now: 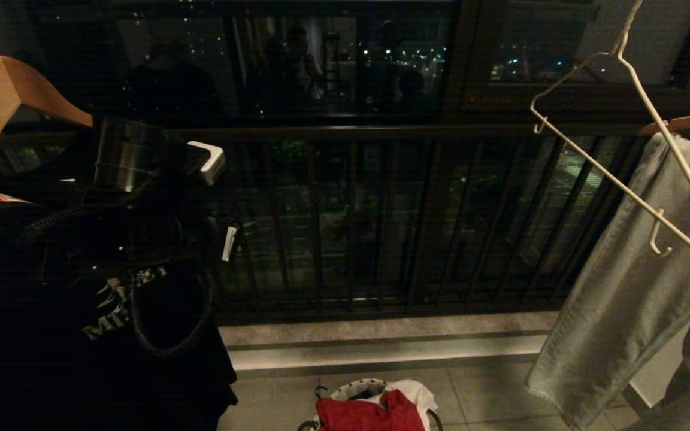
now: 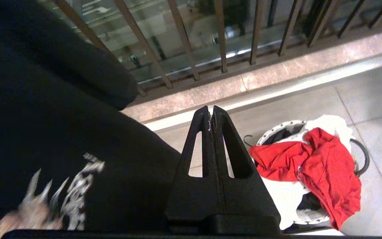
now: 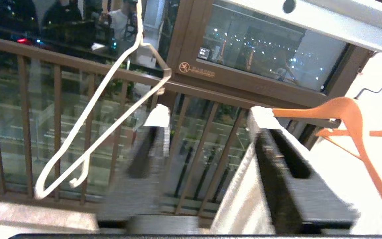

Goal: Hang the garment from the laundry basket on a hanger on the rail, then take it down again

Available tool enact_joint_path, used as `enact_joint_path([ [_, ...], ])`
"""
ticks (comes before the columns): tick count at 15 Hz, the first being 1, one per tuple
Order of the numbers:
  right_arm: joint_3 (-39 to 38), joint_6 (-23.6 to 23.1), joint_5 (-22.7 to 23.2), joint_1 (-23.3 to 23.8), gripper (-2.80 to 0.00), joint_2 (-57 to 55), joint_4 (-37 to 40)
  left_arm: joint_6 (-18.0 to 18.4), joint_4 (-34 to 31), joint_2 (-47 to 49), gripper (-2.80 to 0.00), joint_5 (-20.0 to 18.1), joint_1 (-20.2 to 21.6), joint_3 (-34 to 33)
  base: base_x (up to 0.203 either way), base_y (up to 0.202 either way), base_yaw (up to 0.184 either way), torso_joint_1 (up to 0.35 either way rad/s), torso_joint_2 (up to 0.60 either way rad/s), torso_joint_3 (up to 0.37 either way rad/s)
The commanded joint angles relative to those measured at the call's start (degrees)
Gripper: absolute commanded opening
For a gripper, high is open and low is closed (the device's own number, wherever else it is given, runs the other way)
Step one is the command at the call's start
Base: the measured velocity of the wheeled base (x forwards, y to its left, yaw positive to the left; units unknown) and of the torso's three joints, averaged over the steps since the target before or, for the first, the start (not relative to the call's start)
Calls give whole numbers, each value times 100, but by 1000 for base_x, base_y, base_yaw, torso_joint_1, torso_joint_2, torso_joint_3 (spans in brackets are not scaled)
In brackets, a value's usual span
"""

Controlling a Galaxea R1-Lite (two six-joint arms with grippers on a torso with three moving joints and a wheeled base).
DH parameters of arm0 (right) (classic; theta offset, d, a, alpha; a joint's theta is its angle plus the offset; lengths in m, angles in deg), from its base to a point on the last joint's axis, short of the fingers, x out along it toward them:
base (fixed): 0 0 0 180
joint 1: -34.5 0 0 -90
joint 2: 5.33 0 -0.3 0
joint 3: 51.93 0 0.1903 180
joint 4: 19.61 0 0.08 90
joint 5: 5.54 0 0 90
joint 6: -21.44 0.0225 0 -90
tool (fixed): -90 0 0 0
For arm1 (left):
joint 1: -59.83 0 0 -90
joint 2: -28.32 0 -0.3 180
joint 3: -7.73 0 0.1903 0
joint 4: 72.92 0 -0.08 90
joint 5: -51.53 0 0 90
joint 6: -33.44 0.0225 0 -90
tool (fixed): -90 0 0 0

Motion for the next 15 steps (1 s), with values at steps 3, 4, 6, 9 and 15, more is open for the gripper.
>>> enact_joint_path([
  [3,445,-2,-190,5,-280,65,676,-44,-4,-736,-280,12,7,-422,0,0,0,0,0,0],
  [4,437,-1,-201,5,-280,57,685,-79,-4,-1002,-280,12,17,-588,0,0,0,0,0,0],
  [6,453,-1,-201,7,-280,86,676,-254,-4,-1496,-280,12,45,-984,0,0,0,0,0,0],
  [9,446,-1,-293,14,-280,290,694,-428,-7,-2301,-280,20,55,-1512,0,0,0,0,0,0],
  [15,806,-37,-626,741,-280,473,712,-234,-12,-3762,-280,14,1709,-2051,0,0,0,0,0,0],
])
